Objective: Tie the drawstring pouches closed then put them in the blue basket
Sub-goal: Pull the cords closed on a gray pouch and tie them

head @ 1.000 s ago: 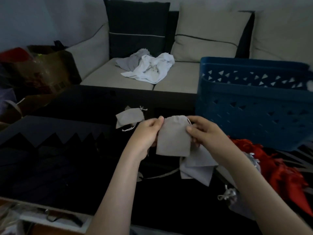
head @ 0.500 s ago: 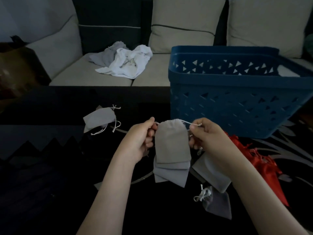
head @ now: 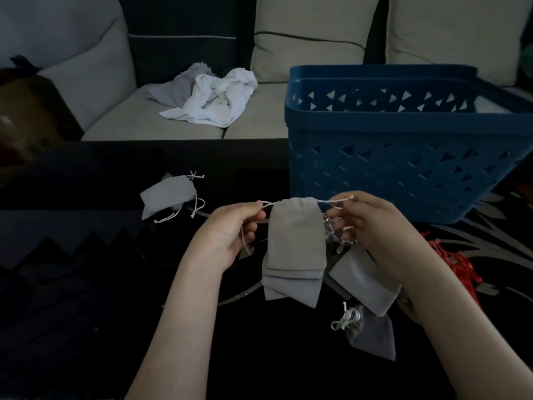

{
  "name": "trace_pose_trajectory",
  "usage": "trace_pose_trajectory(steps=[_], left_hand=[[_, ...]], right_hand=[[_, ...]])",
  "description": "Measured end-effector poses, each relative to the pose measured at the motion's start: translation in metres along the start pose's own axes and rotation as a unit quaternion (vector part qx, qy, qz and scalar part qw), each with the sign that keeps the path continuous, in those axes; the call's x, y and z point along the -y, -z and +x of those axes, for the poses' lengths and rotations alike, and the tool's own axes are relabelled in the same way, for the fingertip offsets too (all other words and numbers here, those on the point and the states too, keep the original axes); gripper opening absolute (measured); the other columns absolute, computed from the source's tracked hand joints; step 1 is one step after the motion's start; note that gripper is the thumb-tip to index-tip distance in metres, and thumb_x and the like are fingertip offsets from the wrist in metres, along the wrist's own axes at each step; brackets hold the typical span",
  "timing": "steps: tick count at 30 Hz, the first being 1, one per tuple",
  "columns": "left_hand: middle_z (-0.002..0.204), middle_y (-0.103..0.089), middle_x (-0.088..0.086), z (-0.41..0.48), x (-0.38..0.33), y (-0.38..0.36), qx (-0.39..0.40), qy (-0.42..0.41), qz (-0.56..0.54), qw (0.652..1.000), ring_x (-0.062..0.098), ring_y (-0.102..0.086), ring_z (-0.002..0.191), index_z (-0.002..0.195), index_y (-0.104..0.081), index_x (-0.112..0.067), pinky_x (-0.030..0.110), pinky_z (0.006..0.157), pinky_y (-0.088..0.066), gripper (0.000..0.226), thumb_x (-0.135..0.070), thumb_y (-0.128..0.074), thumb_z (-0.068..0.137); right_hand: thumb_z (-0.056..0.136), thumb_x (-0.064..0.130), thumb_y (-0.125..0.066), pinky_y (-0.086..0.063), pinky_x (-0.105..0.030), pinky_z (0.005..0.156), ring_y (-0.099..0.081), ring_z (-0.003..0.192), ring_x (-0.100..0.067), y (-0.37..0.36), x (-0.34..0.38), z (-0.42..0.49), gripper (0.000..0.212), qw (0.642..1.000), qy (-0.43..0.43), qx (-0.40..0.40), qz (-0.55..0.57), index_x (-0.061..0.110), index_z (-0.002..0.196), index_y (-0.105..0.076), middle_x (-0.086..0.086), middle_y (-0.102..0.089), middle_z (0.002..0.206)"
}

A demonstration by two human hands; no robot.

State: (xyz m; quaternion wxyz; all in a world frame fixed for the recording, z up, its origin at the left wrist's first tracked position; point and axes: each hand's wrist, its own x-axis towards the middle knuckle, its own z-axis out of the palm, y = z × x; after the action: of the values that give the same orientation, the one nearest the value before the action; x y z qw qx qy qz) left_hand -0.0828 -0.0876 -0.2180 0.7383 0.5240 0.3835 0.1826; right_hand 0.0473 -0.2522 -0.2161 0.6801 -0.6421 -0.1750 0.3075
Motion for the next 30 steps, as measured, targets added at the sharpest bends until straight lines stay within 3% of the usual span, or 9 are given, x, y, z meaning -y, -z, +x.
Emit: trace_pose_trajectory(steps=[6,8,10,13,15,19,24,30], left_hand=[[0.072,-0.067,-0.006,0.004,0.001,0.007,-0.016,-0.025,0.055,0.998,0.003,-0.050,0.058,0.088,-0.065,-0.015,0.016,0.052,-0.041,0.011,-0.012,-0.056,0.094],[0.075,-0.068,-0.007,0.006,0.002,0.009,-0.033,-0.037,0.079,0.996,0.003,-0.050,0.060,0.089,-0.065,-0.017,0.016,0.053,-0.041,0.012,-0.014,-0.055,0.095],[0.076,-0.068,-0.006,0.007,0.003,0.009,-0.039,-0.045,0.083,0.995,0.003,-0.051,0.060,0.088,-0.065,-0.017,0.016,0.053,-0.041,0.013,-0.014,-0.055,0.095],[0.080,-0.068,-0.004,0.006,0.006,0.007,-0.049,-0.052,0.094,0.993,0.005,-0.054,0.064,0.094,-0.064,-0.018,0.017,0.057,-0.042,0.009,-0.016,-0.055,0.095],[0.090,-0.068,-0.002,0.005,0.007,0.006,-0.051,-0.070,0.123,0.989,0.007,-0.058,0.074,0.102,-0.064,-0.022,0.021,0.065,-0.044,0.012,-0.019,-0.055,0.095],[0.111,-0.061,-0.003,0.002,0.010,0.001,0.026,-0.075,0.172,0.982,0.012,-0.059,0.097,0.120,-0.058,-0.035,0.023,0.077,-0.047,0.025,-0.026,-0.048,0.099],[0.110,-0.068,-0.002,-0.004,0.009,-0.006,0.080,-0.067,0.213,0.971,0.014,-0.062,0.104,0.103,-0.069,-0.031,0.031,0.094,-0.048,0.023,-0.041,-0.050,0.096],[0.096,-0.073,-0.004,-0.011,0.012,-0.012,0.060,-0.093,0.192,0.975,0.013,-0.065,0.098,0.089,-0.073,-0.026,0.030,0.093,-0.048,0.028,-0.041,-0.050,0.096]], right_hand=[[0.100,0.013,-0.036,-0.038,-0.023,0.047,-0.047,0.057,-0.017,-0.002,-0.002,0.003,0.027,0.998,-0.006,-0.028,0.057,0.005,0.087,-0.059,-0.010,-0.056,0.074],[0.100,0.014,-0.038,-0.043,-0.024,0.047,-0.054,0.059,-0.018,-0.003,-0.002,0.002,0.027,0.998,-0.003,-0.033,0.052,0.008,0.087,-0.061,-0.012,-0.060,0.080],[0.100,0.016,-0.039,-0.051,-0.027,0.061,-0.062,0.074,-0.021,-0.005,-0.005,0.002,0.028,0.999,0.005,-0.031,0.032,0.011,0.089,-0.065,-0.012,-0.066,0.092],[0.100,0.016,-0.039,-0.047,-0.034,0.084,-0.063,0.092,-0.023,-0.006,-0.006,0.001,0.028,0.999,0.028,-0.014,0.017,0.012,0.091,-0.066,-0.013,-0.068,0.101],[0.099,0.015,-0.039,-0.045,-0.033,0.084,-0.061,0.091,-0.020,-0.008,-0.005,-0.001,0.026,0.998,0.038,0.004,0.040,0.011,0.090,-0.063,-0.011,-0.065,0.096],[0.097,0.013,-0.039,-0.045,-0.029,0.079,-0.059,0.090,-0.014,-0.011,-0.003,-0.006,0.025,0.994,0.047,0.017,0.095,0.013,0.077,-0.054,-0.003,-0.059,0.092],[0.101,0.017,-0.033,-0.047,-0.029,0.074,-0.062,0.081,-0.013,-0.019,-0.002,-0.009,0.030,0.992,0.029,0.058,0.106,0.015,0.074,-0.047,-0.003,-0.067,0.093],[0.101,0.022,-0.042,-0.047,-0.038,0.085,-0.058,0.090,-0.019,-0.027,-0.008,-0.011,0.021,0.996,0.033,0.057,0.057,0.015,0.084,-0.051,-0.003,-0.068,0.094]])
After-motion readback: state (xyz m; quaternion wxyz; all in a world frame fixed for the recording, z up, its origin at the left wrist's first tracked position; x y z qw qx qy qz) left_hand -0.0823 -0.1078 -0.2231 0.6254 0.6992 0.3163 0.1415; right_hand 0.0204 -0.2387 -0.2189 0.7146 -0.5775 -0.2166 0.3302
